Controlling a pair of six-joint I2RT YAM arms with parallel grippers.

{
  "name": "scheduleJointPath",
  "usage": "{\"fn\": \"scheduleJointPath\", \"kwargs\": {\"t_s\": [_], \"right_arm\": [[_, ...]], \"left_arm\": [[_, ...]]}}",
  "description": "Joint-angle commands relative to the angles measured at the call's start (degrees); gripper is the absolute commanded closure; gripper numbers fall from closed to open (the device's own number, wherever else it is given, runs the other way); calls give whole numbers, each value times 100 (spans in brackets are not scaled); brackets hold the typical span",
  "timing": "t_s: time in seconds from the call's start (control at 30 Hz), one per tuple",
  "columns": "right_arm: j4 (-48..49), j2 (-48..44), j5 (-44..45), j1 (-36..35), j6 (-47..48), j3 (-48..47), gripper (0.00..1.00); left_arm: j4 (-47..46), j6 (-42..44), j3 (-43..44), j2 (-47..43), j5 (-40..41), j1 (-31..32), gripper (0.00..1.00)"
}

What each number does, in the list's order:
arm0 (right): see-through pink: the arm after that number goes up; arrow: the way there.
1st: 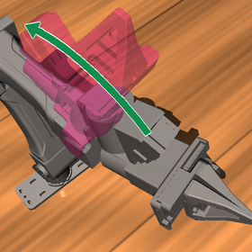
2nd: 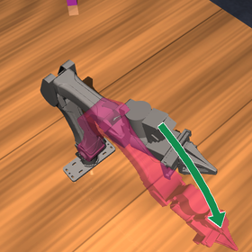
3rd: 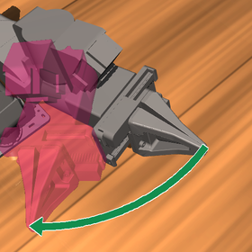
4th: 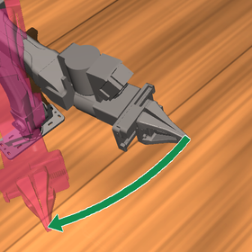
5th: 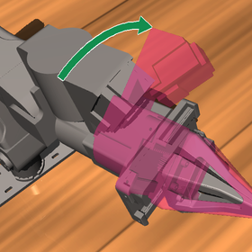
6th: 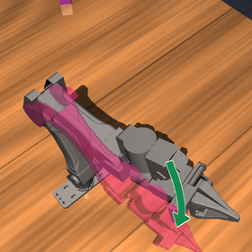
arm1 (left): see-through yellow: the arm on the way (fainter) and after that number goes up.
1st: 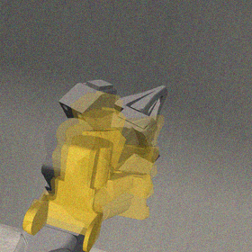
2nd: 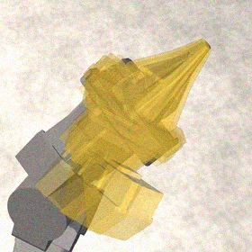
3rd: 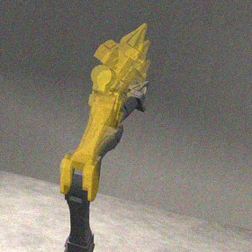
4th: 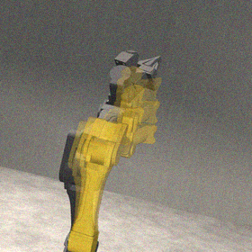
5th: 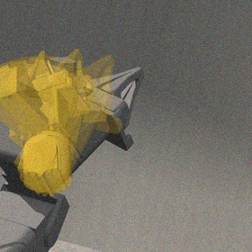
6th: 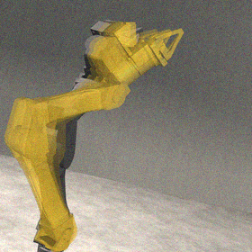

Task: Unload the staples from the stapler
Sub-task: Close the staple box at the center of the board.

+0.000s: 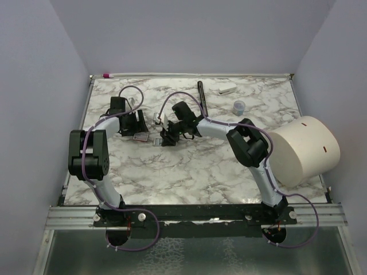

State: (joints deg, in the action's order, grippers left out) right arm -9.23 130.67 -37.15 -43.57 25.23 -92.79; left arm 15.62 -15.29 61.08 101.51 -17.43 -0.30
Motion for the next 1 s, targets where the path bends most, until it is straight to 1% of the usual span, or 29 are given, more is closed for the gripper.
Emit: {"fn": "scheduleJointPath", "kwargs": {"t_s": [0.0, 0.27, 0.43, 0.97], "right_arm": [[26, 298, 166, -81, -162, -157, 59], [80, 394, 483, -79, -420, -246, 60], [104, 387, 347, -81, -381, -218, 60], [75, 467, 386, -81, -460, -310, 61]], "left_arm": [[165, -105, -183, -71, -248, 148, 26], [187, -84, -201, -95, -235, 240, 26], [187, -92, -202, -89, -242, 271, 26], [203, -66, -205, -121, -235, 337, 26]]}}
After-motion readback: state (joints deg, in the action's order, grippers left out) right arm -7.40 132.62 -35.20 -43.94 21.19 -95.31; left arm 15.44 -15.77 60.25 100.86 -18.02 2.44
